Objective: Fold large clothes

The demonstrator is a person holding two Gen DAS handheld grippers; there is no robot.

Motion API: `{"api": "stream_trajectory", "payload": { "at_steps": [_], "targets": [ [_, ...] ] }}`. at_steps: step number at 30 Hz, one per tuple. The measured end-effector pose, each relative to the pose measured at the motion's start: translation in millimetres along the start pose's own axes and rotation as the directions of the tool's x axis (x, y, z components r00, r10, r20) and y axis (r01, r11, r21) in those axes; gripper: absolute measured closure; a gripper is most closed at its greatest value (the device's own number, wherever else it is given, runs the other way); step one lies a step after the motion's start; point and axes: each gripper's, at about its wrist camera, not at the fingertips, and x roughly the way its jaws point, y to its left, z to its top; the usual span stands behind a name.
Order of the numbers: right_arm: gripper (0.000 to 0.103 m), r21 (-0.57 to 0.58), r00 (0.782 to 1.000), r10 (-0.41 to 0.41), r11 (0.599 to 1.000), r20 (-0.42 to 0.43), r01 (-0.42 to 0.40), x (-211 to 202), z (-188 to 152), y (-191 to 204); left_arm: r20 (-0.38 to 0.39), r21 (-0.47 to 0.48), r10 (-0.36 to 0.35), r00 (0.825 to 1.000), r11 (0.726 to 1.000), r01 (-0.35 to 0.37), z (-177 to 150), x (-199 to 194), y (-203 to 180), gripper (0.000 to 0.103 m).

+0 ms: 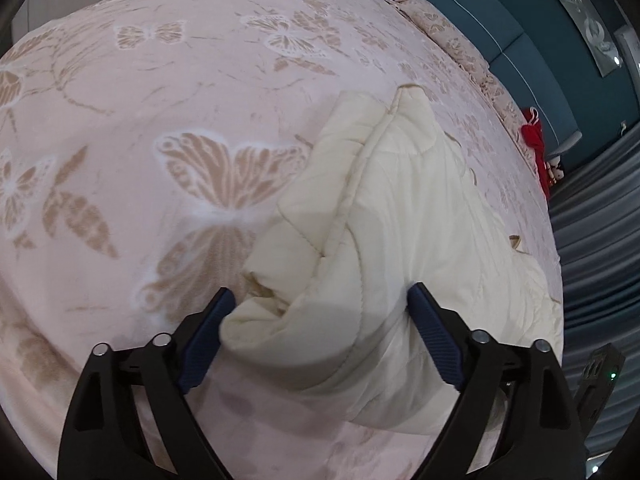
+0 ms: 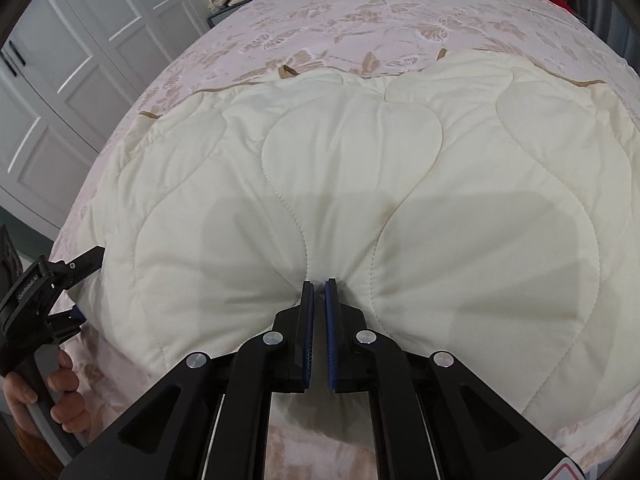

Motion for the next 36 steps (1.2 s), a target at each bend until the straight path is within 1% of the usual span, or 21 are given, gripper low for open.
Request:
{"api": "stream_trajectory", "payload": {
  "at_steps": [2, 4, 6, 7, 8, 10, 11, 12, 13, 14, 17, 20, 22, 24, 26, 27, 29, 30, 32, 34, 36],
  "targets": [
    [0.101, -0.008, 1.0, -0.01, 1.0, 0.001, 0.01, 1.9, -0.4, 2.1, 0.0, 0.022, 0.014, 1.0, 1.0, -0.014, -1.0, 3.7, -5.5, 0.011],
    [0.101, -0.015, 1.0, -0.02, 1.0, 0.002, 0.02, 4.3, 0.3, 3.6, 0.001, 0.03, 0.02, 1.0, 0.999, -0.02, -1.5, 5.0, -8.9, 0.011],
    [0.102, -0.024, 1.0, -0.027, 0.999, 0.004, 0.027, 6.4, 0.8, 5.1, 0.002, 0.017, 0.017, 1.0, 1.0, -0.017, -1.5, 3.6, -10.3, 0.011],
    [0.103, -0.029, 1.0, -0.028, 0.999, 0.005, 0.028, 7.9, 1.3, 5.8, -0.003, 0.01, 0.007, 1.0, 1.0, -0.007, -1.0, 3.1, -10.1, 0.015],
    [0.103, -0.031, 1.0, -0.027, 0.999, 0.005, 0.027, 8.9, 1.2, 5.8, -0.01, -0.01, -0.02, 1.0, 1.0, 0.019, -0.4, 1.1, -9.8, 0.019],
    [0.103, -0.02, 1.0, -0.016, 1.0, -0.001, 0.016, 11.5, 2.5, 3.8, -0.031, -0.038, -0.084, 0.996, 0.996, 0.083, -0.5, -2.1, -9.8, 0.044],
    [0.103, -0.012, 1.0, -0.009, 1.0, -0.004, 0.009, 12.2, 2.8, 2.8, -0.033, -0.046, -0.111, 0.993, 0.993, 0.109, -0.9, -7.8, -11.8, 0.049],
    [0.103, -0.006, 1.0, -0.003, 1.0, -0.007, 0.003, 12.8, 3.0, 2.2, -0.031, -0.039, -0.124, 0.992, 0.992, 0.123, -1.1, -12.4, -15.4, 0.06],
    [0.103, 0.002, 1.0, 0.007, 1.0, -0.01, -0.007, 13.7, 3.6, 0.0, -0.023, -0.021, -0.139, 0.99, 0.99, 0.138, -1.0, -20.4, -21.7, 0.067],
    [0.103, 0.011, 1.0, 0.018, 1.0, -0.014, -0.018, 14.5, 4.0, -2.0, -0.014, -0.001, -0.151, 0.988, 0.988, 0.151, -0.8, -29.0, -29.6, 0.071],
    [0.103, 0.042, 0.999, 0.047, 0.998, -0.022, -0.046, 16.2, 4.4, -6.5, 0.01, 0.069, -0.203, 0.979, 0.977, 0.201, -3.8, -54.0, -59.3, 0.077],
    [0.103, 0.07, 0.997, 0.071, 0.995, -0.031, -0.069, 17.7, 5.3, -10.5, 0.017, 0.146, -0.252, 0.968, 0.958, 0.247, -11.9, -74.1, -95.3, 0.079],
    [0.103, 0.086, 0.995, 0.086, 0.993, -0.045, -0.082, 19.4, 8.3, -12.7, 0.012, 0.182, -0.269, 0.963, 0.948, 0.263, -17.7, -79.2, -117.8, 0.08],
    [0.103, 0.105, 0.992, 0.104, 0.99, -0.071, -0.097, 19.1, 13.5, -15.8, 0.022, 0.244, -0.262, 0.965, 0.937, 0.249, -26.8, -82.8, -142.2, 0.08],
    [0.103, 0.138, 0.991, 0.11, 0.985, -0.078, -0.098, 9.2, 17.4, -19.4, 0.04, 0.292, -0.242, 0.97, 0.931, 0.22, -30.3, -85.4, -161.2, 0.08],
    [0.099, 0.15, 0.991, 0.121, 0.983, -0.061, -0.111, -2.3, 16.7, -20.6, 0.044, 0.302, -0.236, 0.971, 0.929, 0.212, -30.6, -86.8, -166.5, 0.08],
    [0.099, 0.134, 0.989, 0.145, 0.981, -0.03, -0.14, -23.0, 10.7, -21.6, 0.042, 0.313, -0.228, 0.973, 0.928, 0.204, -28.1, -88.7, -174.7, 0.08],
    [0.099, 0.116, 0.989, 0.146, 0.983, -0.02, -0.143, -36.4, 3.4, -22.9, 0.043, 0.315, -0.222, 0.974, 0.928, 0.198, -27.3, -89.5, -176.6, 0.08],
    [0.099, 0.111, 0.989, 0.146, 0.983, -0.014, -0.144, -50.2, -9.2, -28.7, 0.044, 0.316, -0.211, 0.976, 0.93, 0.187, -25.6, -90.2, -179.6, 0.08],
    [0.099, 0.134, 0.988, 0.155, 0.98, -0.026, -0.15, -51.8, -22.1, -36.3, 0.044, 0.315, -0.208, 0.977, 0.931, 0.185, -26.3, -90.7, -180.9, 0.08],
    [0.099, 0.147, 0.985, 0.167, 0.976, -0.043, -0.159, -43.6, -30.6, -40.2, 0.044, 0.315, -0.213, 0.976, 0.93, 0.189, -24.5, -90.5, -180.9, 0.08]
  ]
}}
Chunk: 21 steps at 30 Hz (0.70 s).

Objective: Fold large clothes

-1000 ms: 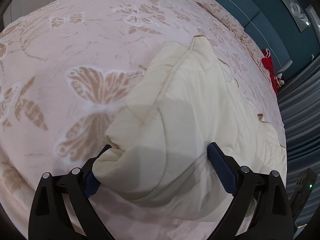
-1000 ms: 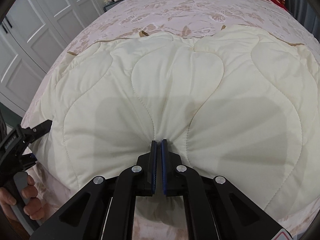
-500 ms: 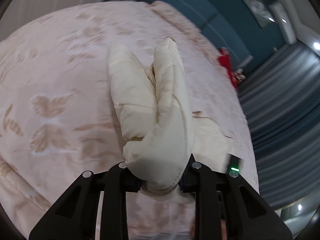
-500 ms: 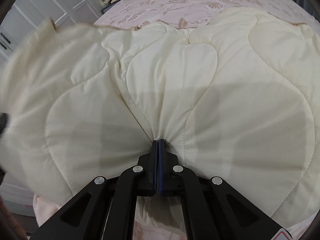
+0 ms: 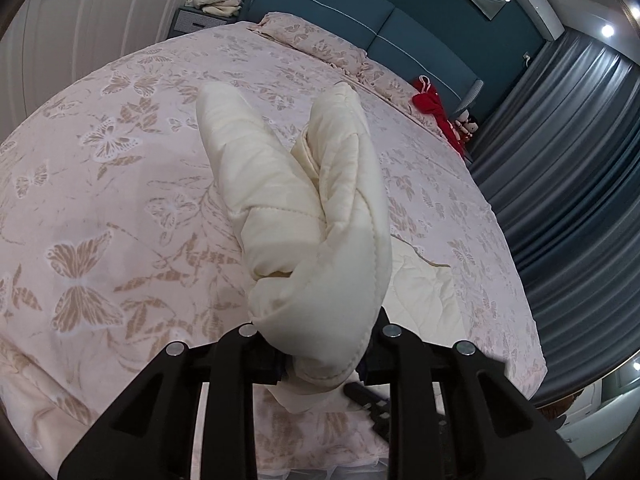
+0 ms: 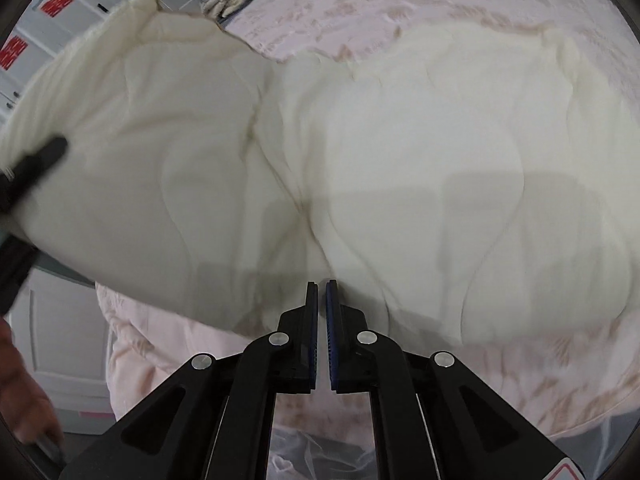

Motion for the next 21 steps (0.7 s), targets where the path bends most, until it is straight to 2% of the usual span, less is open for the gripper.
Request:
{"api": "stream_trajectory", "payload": {
  "at_steps": [5, 10, 15, 18, 21],
  "targets": [
    [0.099, -0.006, 1.0, 0.007, 1.0, -0.02, -0.007, 28.3, -2.3, -3.1, -0.004, 0.022, -0.01, 1.0, 1.0, 0.01, -0.3, -0.6, -11.2, 0.08],
    [0.099, 0.045, 0.993, 0.11, 0.993, -0.03, -0.108, 42.9, 1.0, -12.6, -0.016, 0.058, -0.045, 0.999, 0.997, 0.046, -4.5, -1.5, -33.7, 0.081],
    [0.101, 0.06, 0.986, 0.158, 0.986, -0.05, -0.155, 63.0, 15.5, -7.1, -0.051, 0.136, -0.049, 0.998, 0.989, 0.055, -15.7, 10.4, -65.3, 0.081],
    [0.101, 0.086, 0.982, 0.183, 0.98, -0.051, -0.178, 50.2, 16.5, -10.1, -0.063, 0.191, -0.051, 0.997, 0.98, 0.062, -20.6, 19.1, -85.5, 0.081],
    [0.101, 0.088, 0.978, 0.209, 0.974, 0.01, -0.209, 6.7, 5.4, -22.1, -0.085, 0.233, -0.052, 0.995, 0.97, 0.071, -22.7, 27.9, -101.8, 0.081]
  ]
}}
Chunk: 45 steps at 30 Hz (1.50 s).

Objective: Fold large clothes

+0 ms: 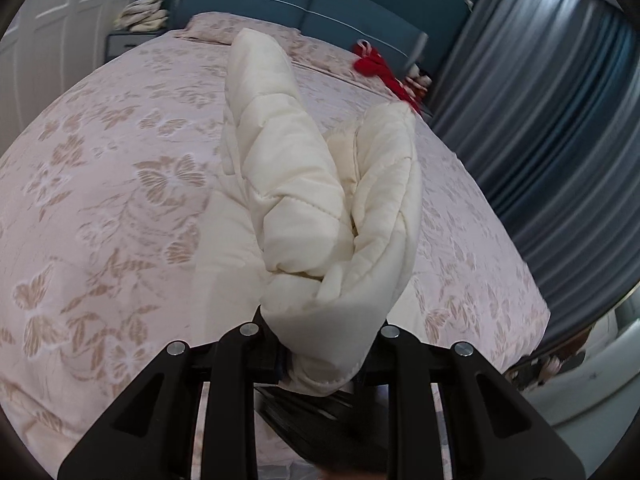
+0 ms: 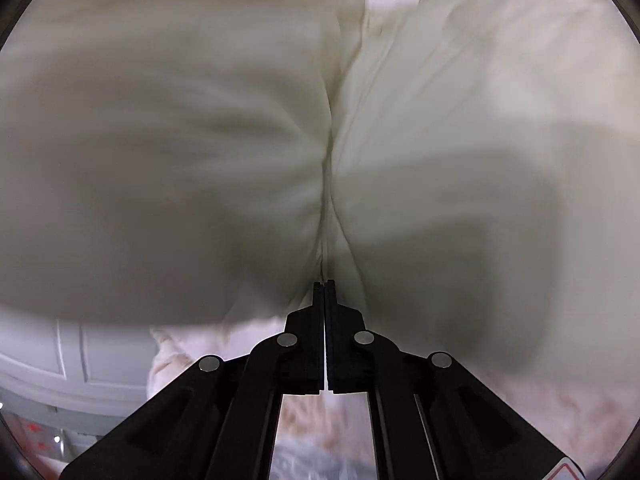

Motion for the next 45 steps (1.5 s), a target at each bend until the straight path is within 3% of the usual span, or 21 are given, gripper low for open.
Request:
{"api": "stream_trajectory", "payload": {
  "at_steps": [6, 9, 12, 16, 23, 27, 32, 36, 39, 41, 44, 45],
  "targets": [
    [0.098, 0.02, 0.987, -0.133, 0.991, 0.088, 0.132, -88.4, -17.1, -36.5, -0.089, 0.053, -0.02, 0.996, 0.998, 0.024, -5.8, 38.9, -33.6, 0.081],
    [0.097, 0.035, 0.965, -0.238, 0.971, 0.111, 0.235, -122.4, -25.6, -55.7, -0.147, 0.089, -0.001, 0.989, 0.996, 0.014, -15.0, 64.4, -53.5, 0.081],
    [0.097, 0.013, 0.923, -0.36, 0.932, 0.134, 0.362, -148.8, -33.6, -54.5, -0.207, 0.104, 0.021, 0.978, 0.995, 0.0, -24.9, 91.8, -67.0, 0.081],
    [0.097, 0.005, 0.897, -0.408, 0.911, 0.17, 0.413, -171.6, -30.6, -54.7, -0.257, 0.134, 0.058, 0.965, 0.991, -0.024, -40.6, 119.7, -80.0, 0.079],
    [0.097, 0.049, 0.88, -0.42, 0.906, 0.221, 0.42, -201.1, -27.1, -63.4, -0.314, 0.167, 0.101, 0.944, 0.985, -0.05, -62.7, 155.1, -89.7, 0.079],
    [0.097, 0.081, 0.885, -0.407, 0.913, 0.226, 0.399, -207.7, -23.1, -69.2, -0.313, 0.195, 0.131, 0.941, 0.978, -0.072, -63.5, 155.8, -95.6, 0.077],
    [0.095, 0.081, 0.878, -0.404, 0.914, 0.258, 0.397, -218.4, -16.0, -62.0, -0.299, 0.217, 0.149, 0.943, 0.972, -0.085, -57.0, 144.4, -102.8, 0.065],
    [0.072, 0.086, 0.875, -0.39, 0.92, 0.288, 0.382, -225.9, -9.2, -56.3, -0.279, 0.187, 0.108, 0.954, 0.981, -0.056, -49.5, 123.5, -106.9, 0.048],
    [0.066, 0.079, 0.876, -0.362, 0.931, 0.318, 0.357, -234.8, -1.4, -45.7, -0.239, 0.186, 0.072, 0.968, 0.982, -0.027, -44.7, 92.2, -104.1, 0.035],
    [0.061, 0.073, 0.879, -0.341, 0.939, 0.333, 0.336, -238.9, 5.0, -37.8, -0.203, 0.176, 0.058, 0.977, 0.984, -0.021, -43.7, 63.3, -89.4, 0.019],
    [0.052, 0.064, 0.892, -0.297, 0.954, 0.341, 0.293, -239.5, 16.9, -26.7, -0.177, 0.153, 0.071, 0.982, 0.987, -0.044, -48.4, 33.7, -56.5, 0.014],
    [0.046, 0.062, 0.895, -0.288, 0.957, 0.34, 0.284, -237.6, 20.4, -24.2, -0.172, 0.149, 0.106, 0.979, 0.986, -0.081, -52.6, 26.4, -40.0, 0.013]
  ]
}}
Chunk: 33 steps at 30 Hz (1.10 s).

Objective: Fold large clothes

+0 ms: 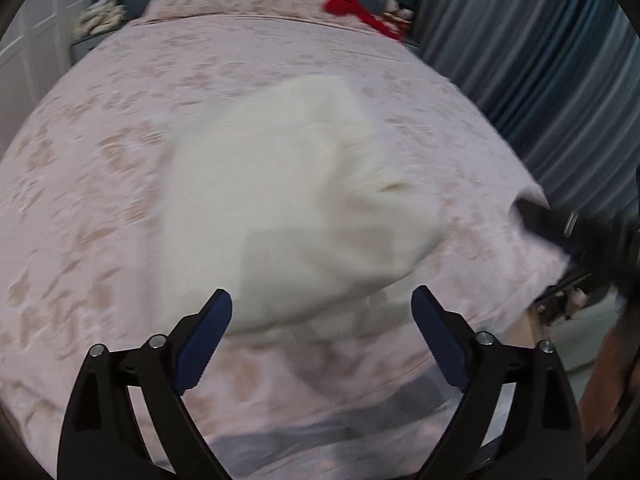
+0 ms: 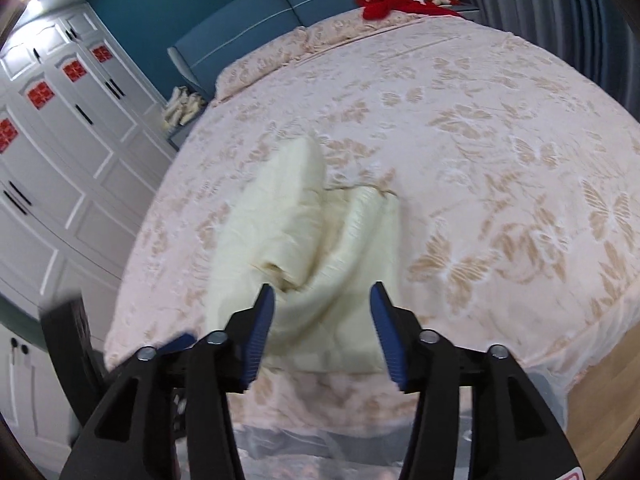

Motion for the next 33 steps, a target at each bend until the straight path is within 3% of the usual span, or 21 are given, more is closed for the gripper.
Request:
{"api": "stream_trajectory", "payload": {
  "at_steps": [4, 6, 12, 15, 17, 18, 19, 20, 23, 26, 33],
  "targets": [
    [0.041, -0.001, 0.999, 0.029, 1.0, -0.032, -0.029, 21.3, 11.7, 21.1, -0.056, -0.049, 0.111, 0.992, 0.992, -0.114, -24.2, 8.1, 53.1, 0.013],
    [0.039, -0.007, 0.997, 0.038, 0.999, -0.066, -0.039, 39.4, 14.7, 34.4, -0.08, -0.076, 0.12, 0.989, 0.989, -0.126, -31.3, 19.7, 69.9, 0.013],
    [0.039, -0.041, 0.992, -0.012, 0.999, -0.126, 0.007, 74.1, 13.5, 53.6, -0.112, -0.021, 0.161, 0.981, 0.986, -0.164, -39.6, 59.6, 75.5, 0.015],
    [0.039, -0.043, 0.988, -0.067, 0.997, -0.139, 0.062, 90.7, 13.0, 48.6, -0.087, -0.019, 0.18, 0.98, 0.983, -0.182, -40.5, 66.4, 80.7, 0.024],
    [0.058, -0.045, 0.983, -0.067, 0.997, -0.168, 0.06, 102.3, 11.3, 43.5, -0.099, -0.044, 0.178, 0.979, 0.982, -0.183, -36.4, 74.1, 88.9, 0.035],
    [0.077, -0.047, 0.982, -0.058, 0.998, -0.179, 0.05, 105.7, 10.6, 41.6, -0.109, -0.065, 0.157, 0.982, 0.984, -0.165, -35.3, 76.7, 94.0, 0.039],
    [0.083, -0.053, 0.983, -0.047, 0.998, -0.175, 0.038, 105.0, 9.0, 40.8, -0.119, -0.08, 0.141, 0.983, 0.985, -0.151, -34.5, 79.0, 96.1, 0.048],
    [0.086, -0.055, 0.986, -0.032, 0.998, -0.161, 0.024, 100.6, 9.0, 39.8, -0.131, -0.093, 0.122, 0.984, 0.986, -0.135, -34.3, 80.6, 97.7, 0.06],
    [0.089, -0.049, 0.997, 0.01, 0.999, -0.081, -0.014, 67.5, 7.3, 32.8, -0.15, -0.119, 0.085, 0.985, 0.988, -0.103, -34.1, 79.7, 97.0, 0.076],
    [0.089, -0.048, 0.997, -0.048, 0.998, -0.055, 0.045, 52.4, -9.0, 14.1, -0.136, -0.118, 0.06, 0.989, 0.99, -0.077, -33.0, 76.1, 92.3, 0.08],
    [0.09, 0.021, 0.979, -0.133, 0.99, -0.153, 0.138, 91.1, -52.5, -40.3, -0.155, -0.082, 0.097, 0.983, 0.991, -0.11, -38.2, 82.3, 81.1, 0.081]
  ]
}}
